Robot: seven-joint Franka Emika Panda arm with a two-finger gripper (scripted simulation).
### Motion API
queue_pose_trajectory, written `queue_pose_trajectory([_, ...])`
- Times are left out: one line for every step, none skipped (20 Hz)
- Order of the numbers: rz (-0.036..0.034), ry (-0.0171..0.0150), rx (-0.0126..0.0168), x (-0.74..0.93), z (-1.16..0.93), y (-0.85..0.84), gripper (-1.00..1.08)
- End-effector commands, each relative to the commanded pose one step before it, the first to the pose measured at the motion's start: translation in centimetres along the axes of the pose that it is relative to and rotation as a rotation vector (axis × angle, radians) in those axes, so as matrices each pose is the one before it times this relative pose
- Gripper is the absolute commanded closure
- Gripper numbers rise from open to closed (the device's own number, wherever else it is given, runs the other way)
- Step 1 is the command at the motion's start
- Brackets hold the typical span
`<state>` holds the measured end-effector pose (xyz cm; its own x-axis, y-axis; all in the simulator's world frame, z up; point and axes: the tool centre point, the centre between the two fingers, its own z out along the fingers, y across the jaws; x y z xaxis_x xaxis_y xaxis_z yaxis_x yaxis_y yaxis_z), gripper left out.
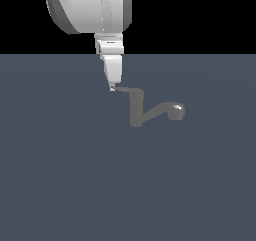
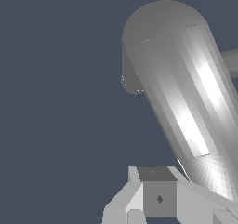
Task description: Turn on the faucet by rotating a designated handle.
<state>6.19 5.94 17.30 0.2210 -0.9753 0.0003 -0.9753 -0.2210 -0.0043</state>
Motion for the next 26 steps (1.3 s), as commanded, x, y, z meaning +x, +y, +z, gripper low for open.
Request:
queue_pose_trajectory([0.00052, 0.00016, -0.00448, -0.125, -0.01, 0.922, 1.08])
queue_pose_trajectory([0.0, 0.0, 0.0, -0.05, 0.0, 0.286, 1.08])
queue_pose_trajectory([0.0, 0.0, 0.0, -0.051, 0.0, 0.288, 1.08])
queue_pose_trajectory([0.0, 0.0, 0.0, -0.051, 0.0, 0.289, 1.08])
queue_pose_trajectory([0.0, 0.0, 0.0, -0.051, 0.0, 0.291, 1.08])
queue_pose_trajectory([0.0, 0.0, 0.0, -0.052, -0.001, 0.292, 1.08])
queue_pose_trajectory([0.0, 0.0, 0.0, -0.052, -0.001, 0.294, 1.08])
queue_pose_trajectory([0.0, 0.0, 0.0, -0.052, -0.001, 0.295, 1.08])
queue_pose_trajectory([0.0, 0.0, 0.0, 0.0, 0.0, 0.0, 1.08])
queue_pose_trajectory([-0.00347, -0.0006, 0.00548, -0.144, -0.163, -0.477, 1.08])
queue_pose_trajectory([0.0, 0.0, 0.0, 0.189, -0.007, 0.307, 1.08])
queue_pose_trajectory([0.0, 0.0, 0.0, 0.19, -0.007, 0.309, 1.08])
queue_pose_trajectory([0.0006, 0.00002, -0.00077, 0.226, 0.038, 0.302, 1.08])
queue_pose_trajectory([0.0, 0.0, 0.0, 0.192, -0.007, 0.312, 1.08])
queue_pose_trajectory([0.0, 0.0, 0.0, 0.193, -0.007, 0.314, 1.08])
queue_pose_trajectory([0.00042, 0.00001, -0.00055, 0.219, 0.025, 0.31, 1.08])
queue_pose_trajectory([0.0, 0.0, 0.0, 0.196, -0.007, 0.317, 1.08])
queue_pose_trajectory([0.00042, 0.00001, -0.00055, 0.221, 0.024, 0.313, 1.08])
queue_pose_trajectory([0.0, 0.0, 0.0, 0.198, -0.007, 0.32, 1.08])
queue_pose_trajectory([0.0, 0.0, 0.0, 0.199, -0.007, 0.322, 1.08])
queue_pose_trajectory([0.00059, 0.00001, -0.00078, 0.233, 0.037, 0.315, 1.08])
queue_pose_trajectory([0.0, 0.0, 0.0, 0.201, -0.007, 0.325, 1.08])
queue_pose_trajectory([0.0, 0.0, 0.0, 0.203, -0.007, 0.326, 1.08])
queue_pose_trajectory([0.00041, 0.00001, -0.00055, 0.227, 0.024, 0.322, 1.08])
queue_pose_trajectory([0.0, 0.0, 0.0, 0.205, -0.007, 0.329, 1.08])
queue_pose_trajectory([0.00041, 0.00001, -0.00056, 0.229, 0.023, 0.325, 1.08])
